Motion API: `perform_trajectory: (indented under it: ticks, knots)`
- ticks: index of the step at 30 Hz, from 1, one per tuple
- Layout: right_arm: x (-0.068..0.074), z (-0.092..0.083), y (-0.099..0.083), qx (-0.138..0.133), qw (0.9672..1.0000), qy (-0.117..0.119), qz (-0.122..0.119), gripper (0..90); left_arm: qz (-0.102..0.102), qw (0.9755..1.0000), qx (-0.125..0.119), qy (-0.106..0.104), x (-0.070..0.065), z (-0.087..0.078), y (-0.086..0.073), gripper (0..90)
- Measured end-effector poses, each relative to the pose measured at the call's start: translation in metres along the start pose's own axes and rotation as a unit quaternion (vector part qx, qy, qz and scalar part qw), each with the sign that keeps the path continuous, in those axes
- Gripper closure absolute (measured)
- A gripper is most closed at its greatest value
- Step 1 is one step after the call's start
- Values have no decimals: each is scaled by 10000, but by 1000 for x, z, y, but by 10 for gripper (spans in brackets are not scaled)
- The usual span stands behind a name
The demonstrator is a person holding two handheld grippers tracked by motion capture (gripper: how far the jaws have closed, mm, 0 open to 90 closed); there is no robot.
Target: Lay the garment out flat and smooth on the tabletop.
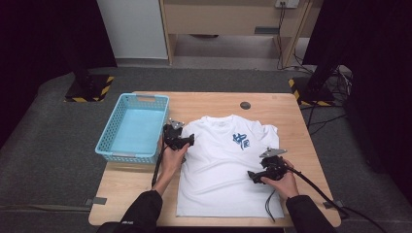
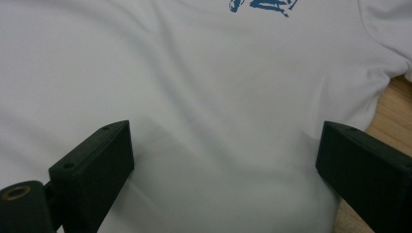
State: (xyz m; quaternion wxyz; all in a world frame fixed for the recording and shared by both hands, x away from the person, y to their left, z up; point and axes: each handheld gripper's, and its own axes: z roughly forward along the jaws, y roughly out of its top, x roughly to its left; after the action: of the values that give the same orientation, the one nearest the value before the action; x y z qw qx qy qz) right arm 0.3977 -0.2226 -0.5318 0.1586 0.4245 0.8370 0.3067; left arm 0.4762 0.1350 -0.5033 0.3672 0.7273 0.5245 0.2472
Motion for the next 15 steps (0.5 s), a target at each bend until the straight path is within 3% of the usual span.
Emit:
perform_trajectory:
  ticks: [6,12,15]
  knots:
    - [0,0,0,-9,10000,10,2,67,-52,9998,49,183,4,11,-1,313]
    - [1,0,0,-23,10000,38,-8,67,62,9993,239,295,6,21,-4,339]
    - [1,1,0,-24,10000,40,-2,66,-38,9988,334,348,10,27,-6,383]
